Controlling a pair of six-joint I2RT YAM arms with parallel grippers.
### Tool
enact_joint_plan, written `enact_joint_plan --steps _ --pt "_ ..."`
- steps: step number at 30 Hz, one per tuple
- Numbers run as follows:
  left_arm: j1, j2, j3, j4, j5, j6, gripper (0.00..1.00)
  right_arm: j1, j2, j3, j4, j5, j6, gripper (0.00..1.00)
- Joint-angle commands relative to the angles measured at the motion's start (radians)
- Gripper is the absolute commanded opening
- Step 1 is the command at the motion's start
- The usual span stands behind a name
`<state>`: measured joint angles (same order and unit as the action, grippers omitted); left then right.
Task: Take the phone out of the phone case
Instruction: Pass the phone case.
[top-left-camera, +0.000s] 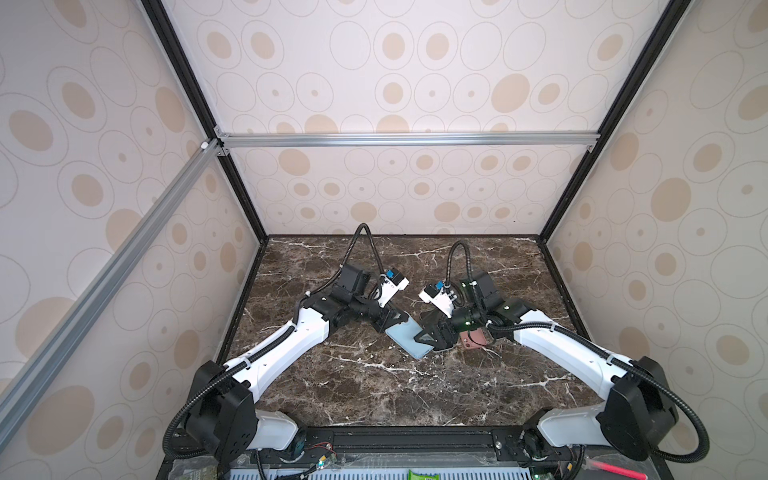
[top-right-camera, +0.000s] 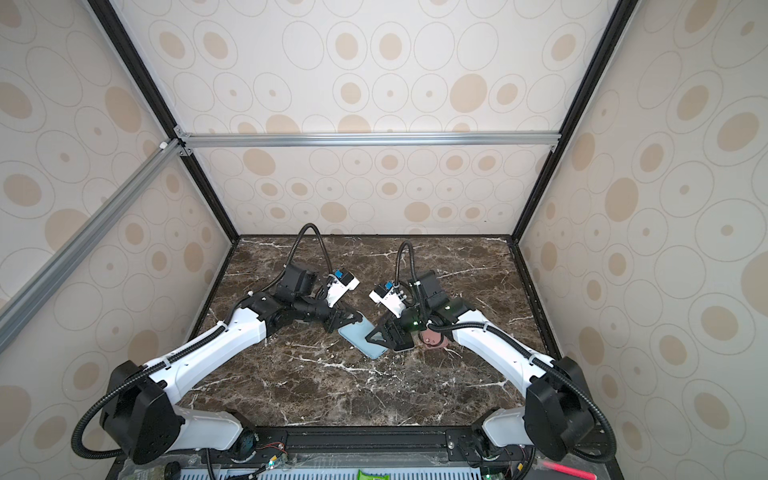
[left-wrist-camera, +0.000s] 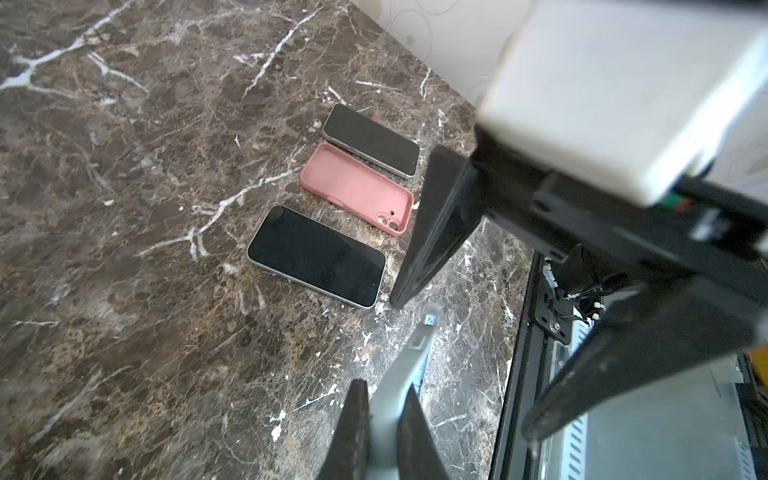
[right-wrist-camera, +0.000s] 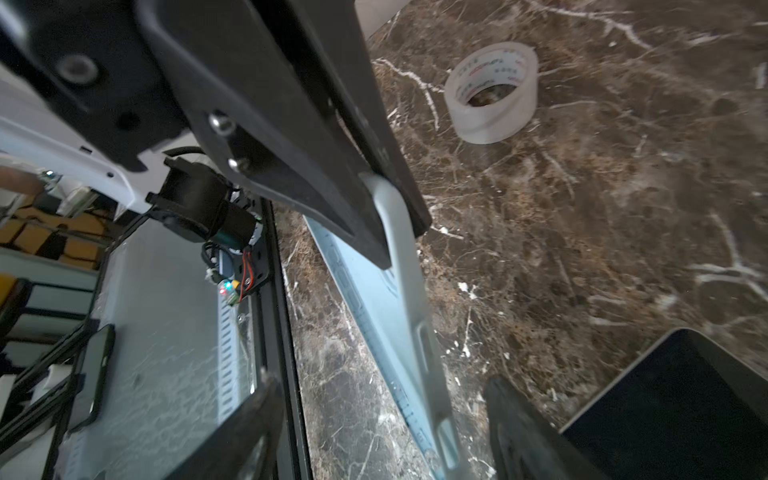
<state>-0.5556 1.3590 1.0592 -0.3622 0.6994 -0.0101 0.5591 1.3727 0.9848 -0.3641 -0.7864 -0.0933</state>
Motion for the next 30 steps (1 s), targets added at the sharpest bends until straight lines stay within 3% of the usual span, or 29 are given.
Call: enact_joint_plan --steps 1,8,19,24,28,30 --pt "-0.01 -0.025 0.032 0.006 0.036 0.059 0.0 0.004 0.024 0.004 0.05 -0.148 0.029 0.68" --pt "-0.014 -0.052 0.016 0.044 0.063 0.049 0.0 0.005 0.062 -0.044 0.189 -0.224 0.126 0.42" --pt "-0.014 -0.052 0.012 0.077 0.047 0.02 0.03 0.004 0.047 -0.079 0.247 -0.203 0.186 0.05" --pt "-0.014 -0.072 0.008 0.106 0.01 -0.006 0.24 0.005 0.022 -0.106 0.288 -0.149 0.251 0.0" --pt "-0.013 -0.093 -0.002 0.139 -0.108 -0.048 0.62 0.007 -0.038 -0.178 0.407 -0.042 0.389 0.0" --pt "-0.012 -0.115 -0.012 0.164 -0.238 -0.087 0.87 0.008 -0.059 -0.21 0.432 0.029 0.456 0.0"
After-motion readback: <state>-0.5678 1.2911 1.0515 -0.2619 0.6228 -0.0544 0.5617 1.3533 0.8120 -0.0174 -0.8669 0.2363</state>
